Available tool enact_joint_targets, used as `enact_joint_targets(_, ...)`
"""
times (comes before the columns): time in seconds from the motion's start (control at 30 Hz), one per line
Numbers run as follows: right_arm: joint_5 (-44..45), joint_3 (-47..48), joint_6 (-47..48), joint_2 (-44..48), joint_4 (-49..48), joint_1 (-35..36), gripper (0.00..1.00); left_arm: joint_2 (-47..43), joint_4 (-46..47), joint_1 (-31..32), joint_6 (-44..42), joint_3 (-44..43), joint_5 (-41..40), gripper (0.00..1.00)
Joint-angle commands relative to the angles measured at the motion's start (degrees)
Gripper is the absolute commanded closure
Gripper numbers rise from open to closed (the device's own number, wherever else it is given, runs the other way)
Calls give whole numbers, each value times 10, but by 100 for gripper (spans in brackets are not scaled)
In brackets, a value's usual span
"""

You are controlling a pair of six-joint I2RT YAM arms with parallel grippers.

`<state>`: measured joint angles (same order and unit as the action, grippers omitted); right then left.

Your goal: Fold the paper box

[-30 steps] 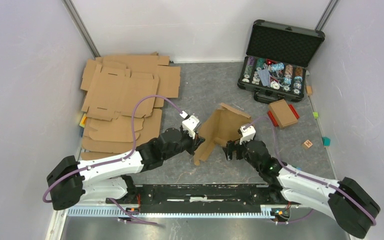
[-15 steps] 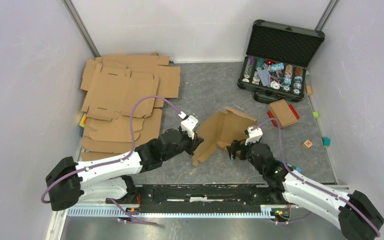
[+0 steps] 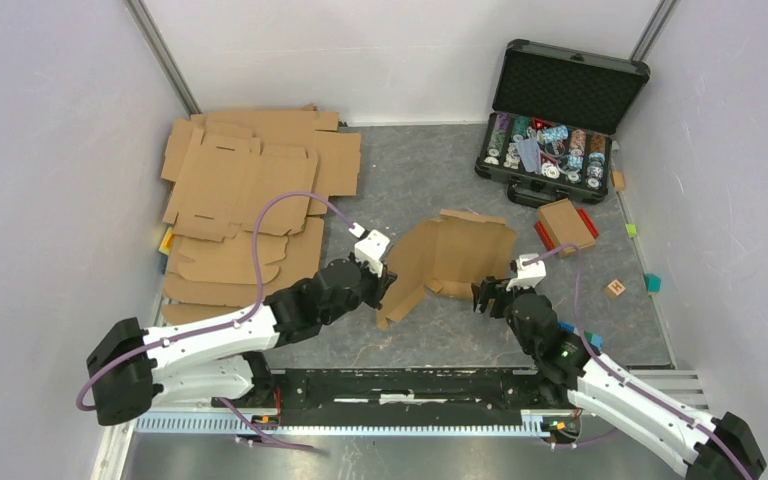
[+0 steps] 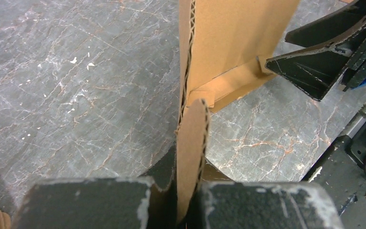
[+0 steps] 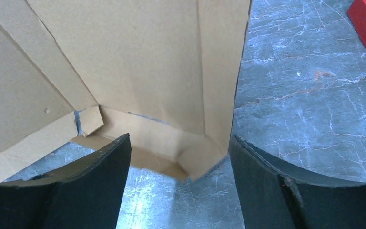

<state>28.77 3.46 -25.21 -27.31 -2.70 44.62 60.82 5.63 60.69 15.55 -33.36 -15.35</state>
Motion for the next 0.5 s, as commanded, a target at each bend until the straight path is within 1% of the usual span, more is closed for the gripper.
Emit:
enact_joint_targets(0.0,-5,-8,41,8,-32,3,26,-23,-15,2,-22,-15,-43,98)
enact_joint_targets(0.1,-3,-1,60,-11,-47,3,36,-32,-14,2,-29,-13,-45,98)
enact_joint_targets(0.2,21,11,70,-44,-50,3,38,-34,-11,2,-34,-11,-40,98)
enact_joint_targets(0.23,22,17,77,-55,-54,2,35,-32,-9,3,-36,-11,-35,98)
enact_joint_targets(0.27,26,24,80,-66,-55,3,30,-31,-6,3,-38,-11,-32,98)
enact_joint_targets(0.3,29,29,86,-78,-56,3,19,-30,-3,2,-41,-10,-28,97)
enact_joint_targets(0.33,33,36,91,-86,-53,3,15,-28,-3,2,-42,-11,-26,97)
enact_joint_targets(0.4,35,44,96,-102,-54,-1,15,-21,-2,2,-46,-14,-22,97)
enact_joint_targets(0.47,8,42,102,-109,-70,-18,17,-16,-1,3,-47,-17,-18,97)
